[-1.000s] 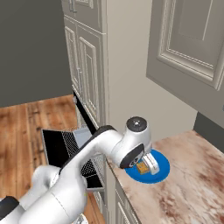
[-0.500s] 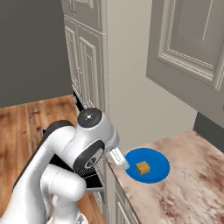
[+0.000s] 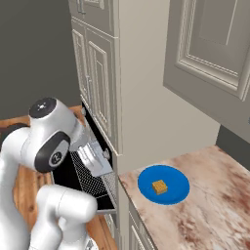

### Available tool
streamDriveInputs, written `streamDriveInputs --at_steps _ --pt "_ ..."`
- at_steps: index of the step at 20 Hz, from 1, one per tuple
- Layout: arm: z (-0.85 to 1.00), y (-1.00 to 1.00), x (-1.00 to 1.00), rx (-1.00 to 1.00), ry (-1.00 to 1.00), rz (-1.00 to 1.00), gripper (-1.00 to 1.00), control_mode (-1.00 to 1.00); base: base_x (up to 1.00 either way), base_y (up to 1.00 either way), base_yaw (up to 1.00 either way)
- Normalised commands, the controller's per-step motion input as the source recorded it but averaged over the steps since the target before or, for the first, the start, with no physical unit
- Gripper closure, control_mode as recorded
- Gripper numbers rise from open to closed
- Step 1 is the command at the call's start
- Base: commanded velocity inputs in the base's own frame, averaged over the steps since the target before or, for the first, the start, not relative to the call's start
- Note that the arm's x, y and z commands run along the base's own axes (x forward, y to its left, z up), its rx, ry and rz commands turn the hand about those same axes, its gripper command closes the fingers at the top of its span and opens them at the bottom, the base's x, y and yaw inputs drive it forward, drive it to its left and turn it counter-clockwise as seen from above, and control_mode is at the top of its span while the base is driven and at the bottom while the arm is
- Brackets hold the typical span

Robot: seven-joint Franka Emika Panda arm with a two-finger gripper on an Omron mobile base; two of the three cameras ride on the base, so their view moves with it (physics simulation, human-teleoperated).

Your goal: Take the baked cake out of the oven and place it on the plate for cooling. Then close the oven door.

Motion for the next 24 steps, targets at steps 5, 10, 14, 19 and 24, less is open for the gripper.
streamDriveInputs --at_steps 5,10,14,19,24 --pt "0.13 0.84 0.12 0.00 0.09 0.00 -1.00 -1.00 0.00 0.00 0.00" --pt "-0.01 0.91 0.42 0.00 0.02 -0.15 -1.00 -1.00 0.00 0.00 0.00" --pt "-0.15 0.80 0.46 0.00 0.00 -0.26 -1.00 -1.00 0.00 0.00 0.00" --pt "-0.41 0.66 0.64 0.04 0.06 -0.33 -1.00 -1.00 0.00 0.00 0.00" --pt "-0.53 0.37 0.51 0.14 0.01 -0.33 -1.00 -1.00 0.00 0.00 0.00"
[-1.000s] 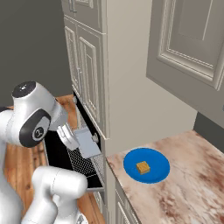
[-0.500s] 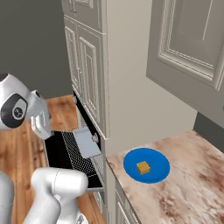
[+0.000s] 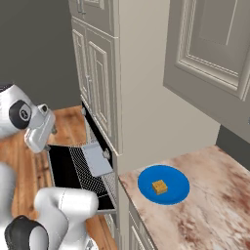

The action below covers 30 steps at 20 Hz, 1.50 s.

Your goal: Take the baked cake out of the oven and place it on the plate for cooling. Then close the oven door.

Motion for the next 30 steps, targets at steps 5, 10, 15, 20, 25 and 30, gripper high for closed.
streamDriveInputs --at_steps 5,10,15,20,25,30 --pt "-0.53 0.18 0.38 0.23 0.00 -0.33 -1.00 -1.00 0.00 0.00 0.00" --pt "-0.52 0.13 0.24 0.23 -0.02 -0.28 -1.00 -1.00 0.00 0.00 0.00" --pt "-0.67 0.16 0.13 0.14 -0.07 -0.24 -1.00 -1.00 0.00 0.00 0.00" --pt "-0.65 0.36 0.27 0.02 -0.01 -0.23 -1.00 -1.00 0.00 0.00 0.00" --pt "-0.54 0.50 0.45 0.00 0.00 -0.22 -1.00 -1.00 0.00 0.00 0.00" --pt "-0.46 0.37 0.65 0.00 0.01 -0.21 -1.00 -1.00 0.00 0.00 0.00"
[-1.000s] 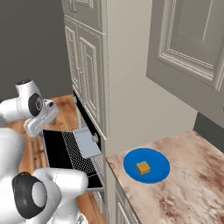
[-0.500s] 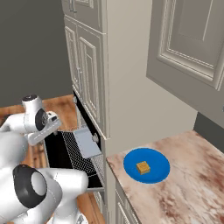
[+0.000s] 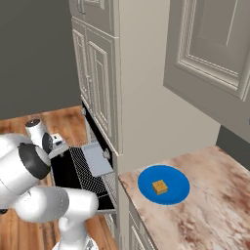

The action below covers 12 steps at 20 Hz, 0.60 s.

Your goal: Take the baked cake out of the oven and place it on the plate for cooling. Then close the oven door.

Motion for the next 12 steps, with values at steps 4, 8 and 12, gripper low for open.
streamDriveInputs --at_steps 4,8,12 --pt "-0.45 0.23 0.66 0.00 0.02 -0.18 -1.00 -1.00 0.00 0.00 0.00" --pt "-0.45 0.15 0.59 0.00 0.04 -0.16 -1.00 -1.00 0.00 0.00 0.00" --pt "-0.42 0.11 0.62 0.00 0.07 -0.14 -1.00 -1.00 0.00 0.00 0.00"
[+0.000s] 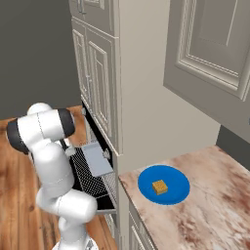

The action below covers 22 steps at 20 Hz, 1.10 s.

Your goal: Take the baked cake out of the oven and place it on the plate for cooling. Then close the oven door.

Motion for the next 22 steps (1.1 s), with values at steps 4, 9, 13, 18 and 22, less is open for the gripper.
streamDriveInputs --at_steps 4,9,13,18,22 --pt "-0.40 0.16 0.55 0.00 0.05 -0.13 -1.00 -1.00 0.00 0.00 0.00" --pt "-0.39 0.18 0.50 0.00 0.01 -0.10 -1.00 -1.00 0.00 0.00 0.00" --pt "-0.35 0.12 0.42 0.00 0.00 -0.08 -1.00 -1.00 0.00 0.00 0.00" --pt "-0.32 0.01 0.47 0.00 0.05 -0.06 -1.00 -1.00 0.00 0.00 0.00" --pt "-0.32 0.00 0.45 0.01 0.08 -0.03 -1.00 -1.00 0.00 0.00 0.00"
